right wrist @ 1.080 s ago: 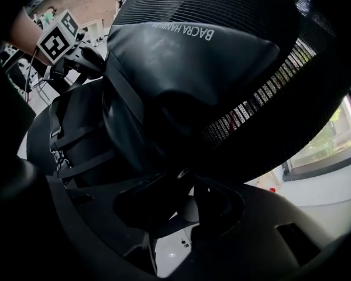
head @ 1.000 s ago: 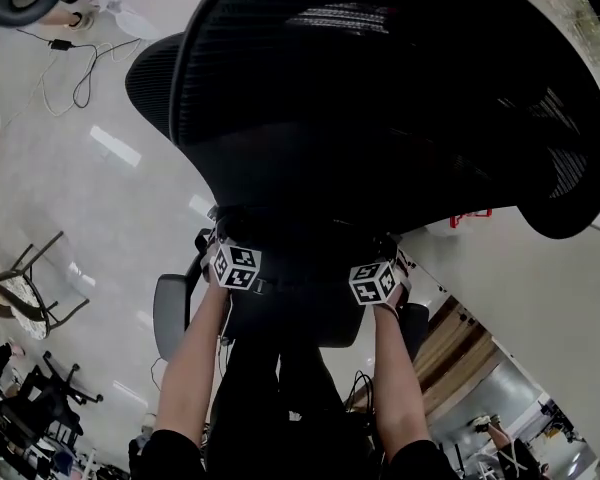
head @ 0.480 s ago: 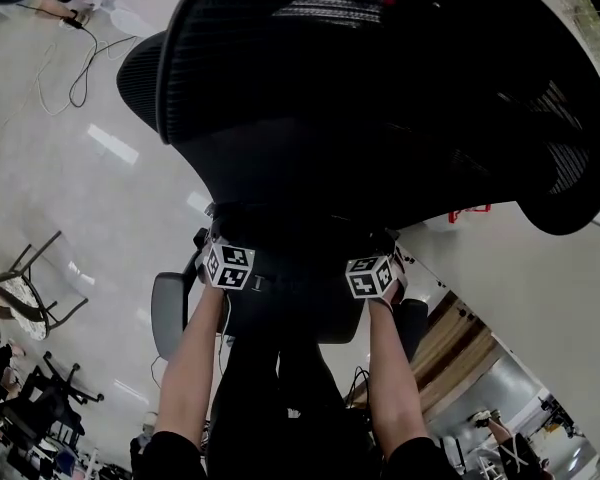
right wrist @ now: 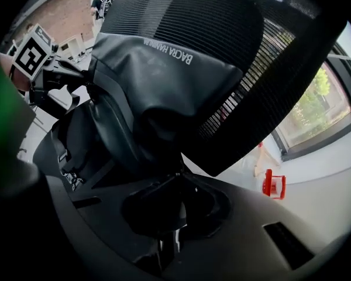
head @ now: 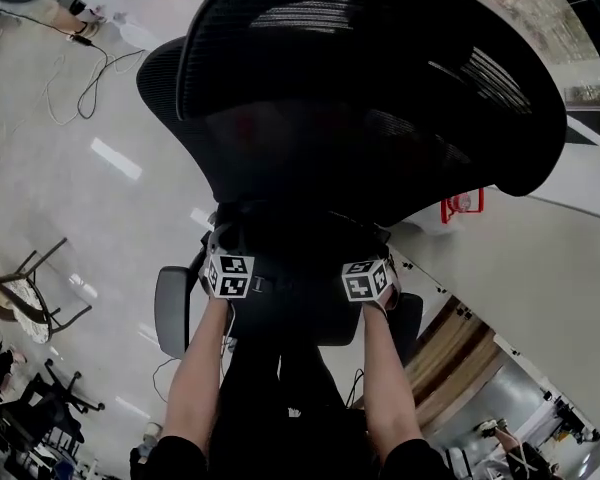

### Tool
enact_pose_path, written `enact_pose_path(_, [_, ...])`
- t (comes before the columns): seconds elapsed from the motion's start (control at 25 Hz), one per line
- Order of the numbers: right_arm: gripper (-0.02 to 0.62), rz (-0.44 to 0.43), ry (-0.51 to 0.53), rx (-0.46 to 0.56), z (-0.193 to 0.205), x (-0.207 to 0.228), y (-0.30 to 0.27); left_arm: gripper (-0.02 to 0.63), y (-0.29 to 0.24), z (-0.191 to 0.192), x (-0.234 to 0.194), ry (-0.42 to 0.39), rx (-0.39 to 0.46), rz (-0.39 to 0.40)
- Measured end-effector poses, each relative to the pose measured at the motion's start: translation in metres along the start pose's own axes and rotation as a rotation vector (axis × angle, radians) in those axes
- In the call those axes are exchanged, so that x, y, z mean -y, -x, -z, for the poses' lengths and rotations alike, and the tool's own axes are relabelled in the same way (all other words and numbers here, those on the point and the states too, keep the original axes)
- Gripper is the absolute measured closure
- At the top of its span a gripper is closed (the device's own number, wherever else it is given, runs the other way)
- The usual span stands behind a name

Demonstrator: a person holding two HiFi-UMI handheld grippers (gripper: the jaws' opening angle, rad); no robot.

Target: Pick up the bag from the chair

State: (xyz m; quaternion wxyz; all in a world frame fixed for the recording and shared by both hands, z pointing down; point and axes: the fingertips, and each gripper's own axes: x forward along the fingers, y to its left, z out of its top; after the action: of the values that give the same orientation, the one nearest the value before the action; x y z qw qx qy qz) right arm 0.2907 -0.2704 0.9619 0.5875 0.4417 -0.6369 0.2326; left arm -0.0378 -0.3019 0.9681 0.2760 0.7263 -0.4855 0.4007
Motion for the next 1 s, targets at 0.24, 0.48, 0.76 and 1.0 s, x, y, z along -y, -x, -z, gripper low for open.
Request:
enact_pose_path(0.24, [0.581,-0.025,-0.085,0.024,0.0,-0.016,0.029,0.589,0.029,-0.01,0.009,0.111,0.005,-0.019])
enact_pose_path(0.48, [0.581,-0.049,-0.135,0.09,-0.004,-0.034,0.081,0.589,0.089,-0.008,0.024,0.176,0.072,-0.037])
enact_pose_path(0.76, [0.581,-0.044,-0.142,0.282,-0.009,-0.033,0.174,0.591,0.199,-0.032,0.022,0.179,0.246,-0.06])
enact_pose_path(1.0, [0.581,-0.033,-0.148,0.488,-0.009,-0.012,0.275,0.591,0.304,-0.048,0.031,0.132,0.387,-0.034])
